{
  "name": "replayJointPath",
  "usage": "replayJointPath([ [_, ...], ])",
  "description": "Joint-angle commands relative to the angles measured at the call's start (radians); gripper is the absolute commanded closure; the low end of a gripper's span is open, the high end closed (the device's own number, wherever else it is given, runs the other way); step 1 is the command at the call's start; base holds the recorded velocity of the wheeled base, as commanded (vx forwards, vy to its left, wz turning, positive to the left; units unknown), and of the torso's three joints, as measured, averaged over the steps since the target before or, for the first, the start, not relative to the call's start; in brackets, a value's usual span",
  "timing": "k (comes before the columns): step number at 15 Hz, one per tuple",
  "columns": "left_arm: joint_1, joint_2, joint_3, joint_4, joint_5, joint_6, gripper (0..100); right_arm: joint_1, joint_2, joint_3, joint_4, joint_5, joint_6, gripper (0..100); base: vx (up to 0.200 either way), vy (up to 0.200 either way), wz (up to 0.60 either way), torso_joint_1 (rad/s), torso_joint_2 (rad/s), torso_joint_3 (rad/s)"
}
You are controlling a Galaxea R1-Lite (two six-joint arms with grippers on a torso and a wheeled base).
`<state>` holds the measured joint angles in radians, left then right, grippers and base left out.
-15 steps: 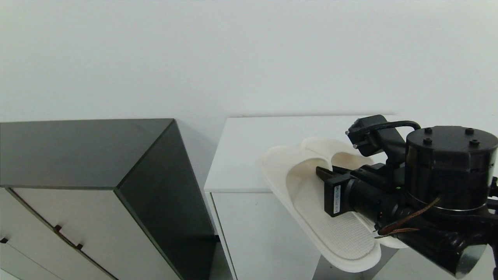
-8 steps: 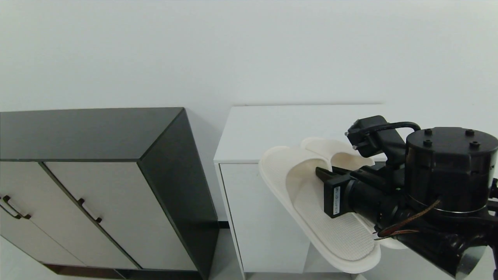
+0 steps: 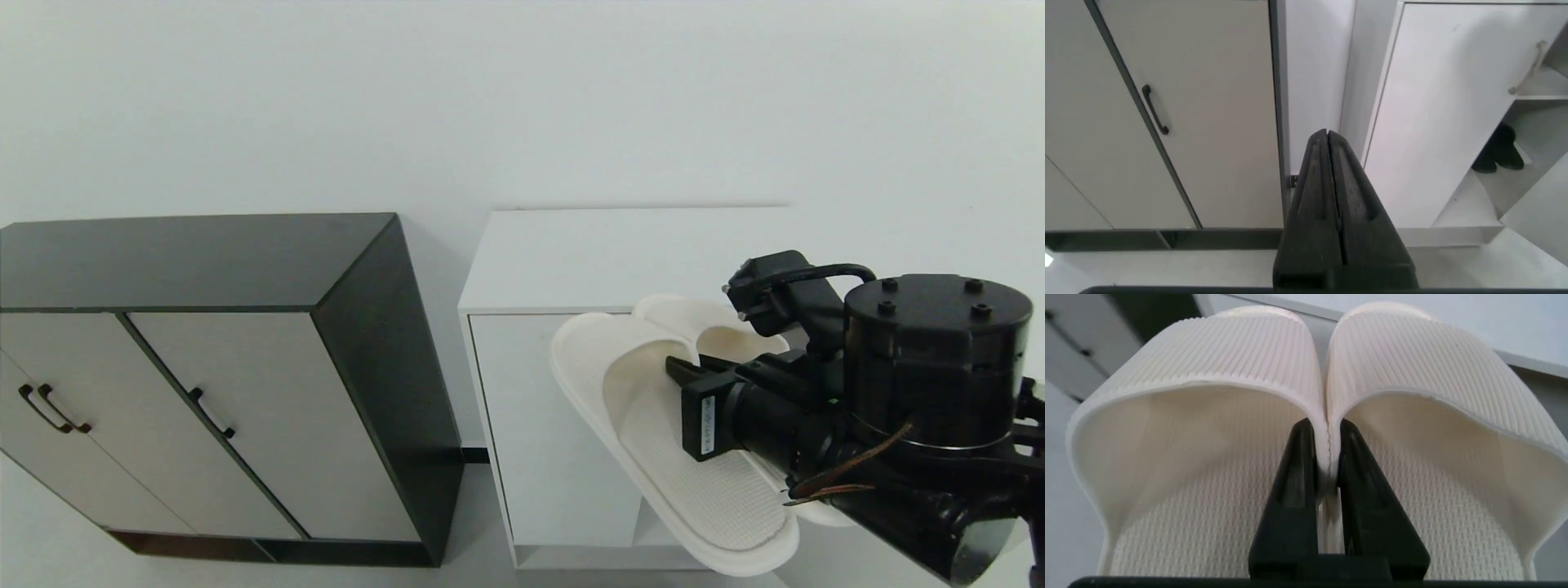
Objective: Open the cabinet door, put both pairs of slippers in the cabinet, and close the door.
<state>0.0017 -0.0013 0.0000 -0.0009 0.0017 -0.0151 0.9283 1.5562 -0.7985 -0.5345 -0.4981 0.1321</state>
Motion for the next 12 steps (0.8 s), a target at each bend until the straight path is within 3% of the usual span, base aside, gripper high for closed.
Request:
replayJointPath([
  [1,0.001,0.001,0.000,-0.001,0.000,0.000,100,0.001,0.004,0.004,-0.001,0.003,0.000,100,0.000,0.000,0.00,0.000,0.00,0.000],
  [8,0.001,0.001,0.000,-0.001,0.000,0.000,100,0.001,0.004,0.019,-0.002,0.004,-0.003,100,0.000,0.000,0.00,0.000,0.00,0.000],
  [12,0.001,0.001,0.000,-0.001,0.000,0.000,100,0.001,0.004,0.024,-0.002,0.004,-0.003,100,0.000,-0.200,0.00,-0.001,0.00,0.005],
])
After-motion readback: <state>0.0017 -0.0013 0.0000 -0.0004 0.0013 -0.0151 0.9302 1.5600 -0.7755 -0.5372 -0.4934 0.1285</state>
